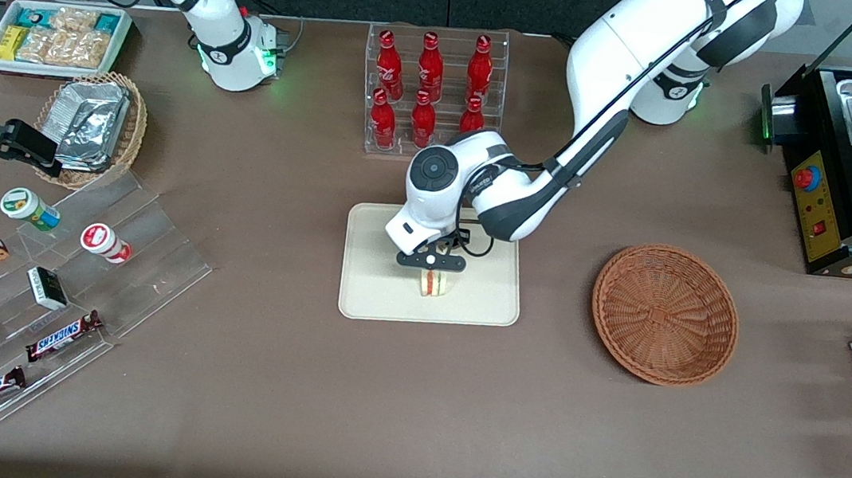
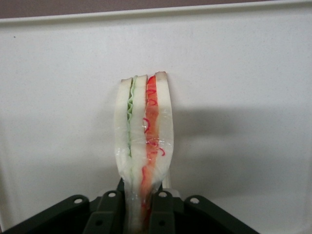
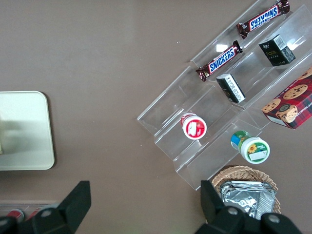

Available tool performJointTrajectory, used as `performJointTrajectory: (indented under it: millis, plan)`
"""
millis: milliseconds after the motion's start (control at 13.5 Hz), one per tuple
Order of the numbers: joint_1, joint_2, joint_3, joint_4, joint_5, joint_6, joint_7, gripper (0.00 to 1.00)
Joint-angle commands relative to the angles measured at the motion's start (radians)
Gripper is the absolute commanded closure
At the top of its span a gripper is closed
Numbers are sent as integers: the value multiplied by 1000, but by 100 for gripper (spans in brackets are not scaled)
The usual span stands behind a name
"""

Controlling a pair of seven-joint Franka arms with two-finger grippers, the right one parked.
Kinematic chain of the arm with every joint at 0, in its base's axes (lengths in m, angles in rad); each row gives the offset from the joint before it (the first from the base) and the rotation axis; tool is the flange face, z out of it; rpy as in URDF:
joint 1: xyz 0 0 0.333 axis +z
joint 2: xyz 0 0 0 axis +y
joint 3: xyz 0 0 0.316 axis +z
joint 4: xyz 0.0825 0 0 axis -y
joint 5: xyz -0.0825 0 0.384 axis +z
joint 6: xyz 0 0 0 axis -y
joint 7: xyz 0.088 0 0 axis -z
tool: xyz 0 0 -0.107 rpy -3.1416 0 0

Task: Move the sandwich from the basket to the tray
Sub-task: 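Lower the sandwich onto the tray and open the left gripper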

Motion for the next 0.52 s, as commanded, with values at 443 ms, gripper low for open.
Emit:
performJointTrajectory:
  millis: [443]
  plan:
    - [4, -140, 13, 44, -4, -151, -127, 0]
